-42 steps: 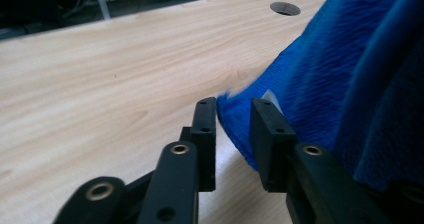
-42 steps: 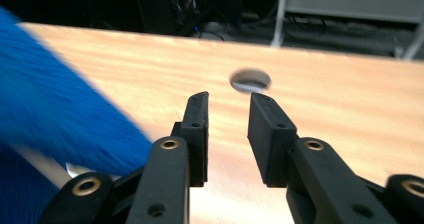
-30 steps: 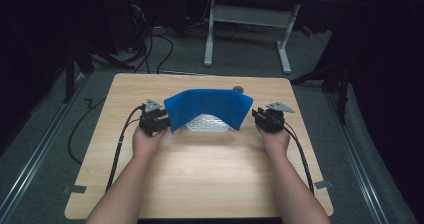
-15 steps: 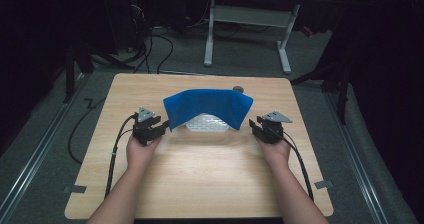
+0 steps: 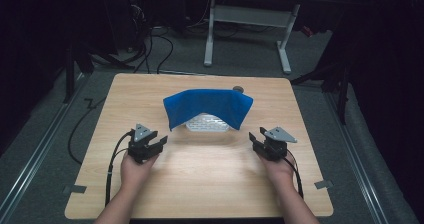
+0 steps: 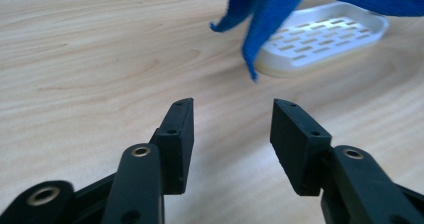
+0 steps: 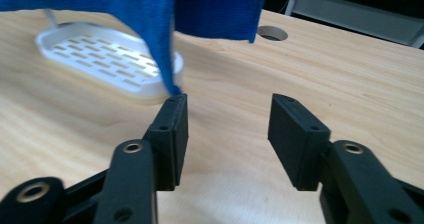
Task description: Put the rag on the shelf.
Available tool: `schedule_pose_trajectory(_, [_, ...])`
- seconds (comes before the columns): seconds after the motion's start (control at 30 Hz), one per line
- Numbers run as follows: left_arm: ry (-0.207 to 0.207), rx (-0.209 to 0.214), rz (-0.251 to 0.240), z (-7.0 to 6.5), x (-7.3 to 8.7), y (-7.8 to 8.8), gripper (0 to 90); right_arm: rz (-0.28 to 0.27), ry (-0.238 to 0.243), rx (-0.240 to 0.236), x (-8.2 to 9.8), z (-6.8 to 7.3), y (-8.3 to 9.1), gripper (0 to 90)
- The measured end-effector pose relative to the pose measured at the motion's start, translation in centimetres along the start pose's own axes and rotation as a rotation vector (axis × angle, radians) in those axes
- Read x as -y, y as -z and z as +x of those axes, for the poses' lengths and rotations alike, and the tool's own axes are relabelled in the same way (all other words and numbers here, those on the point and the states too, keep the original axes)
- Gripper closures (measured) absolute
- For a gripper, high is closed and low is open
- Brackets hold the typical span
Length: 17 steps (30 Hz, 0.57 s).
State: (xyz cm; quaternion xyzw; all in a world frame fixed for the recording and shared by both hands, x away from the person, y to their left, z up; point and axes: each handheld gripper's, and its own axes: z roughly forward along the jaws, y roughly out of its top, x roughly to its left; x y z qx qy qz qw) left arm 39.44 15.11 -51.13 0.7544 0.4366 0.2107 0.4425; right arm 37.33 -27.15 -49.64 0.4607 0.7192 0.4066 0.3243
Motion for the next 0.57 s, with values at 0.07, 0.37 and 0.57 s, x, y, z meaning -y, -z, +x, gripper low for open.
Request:
schedule_pose_trajectory(0.07, [-0.007,0.024,-0.011,-1.0,0.6,0.9,50.6,-0.009,0.008,0.000,0.3,0.7,0.9,45.9])
schedule_pose_trajectory(0.37, [-0.077,0.122,0.010,-6.9,3.9,4.4,47.7,0.051,0.067,-0.068,4.4,5.1,5.2,40.9])
schedule_pose_trajectory(0.57, [-0.092,0.123,0.017,-7.1,3.8,3.8,46.5,0.026,0.080,-0.045,4.4,5.3,5.1,40.3])
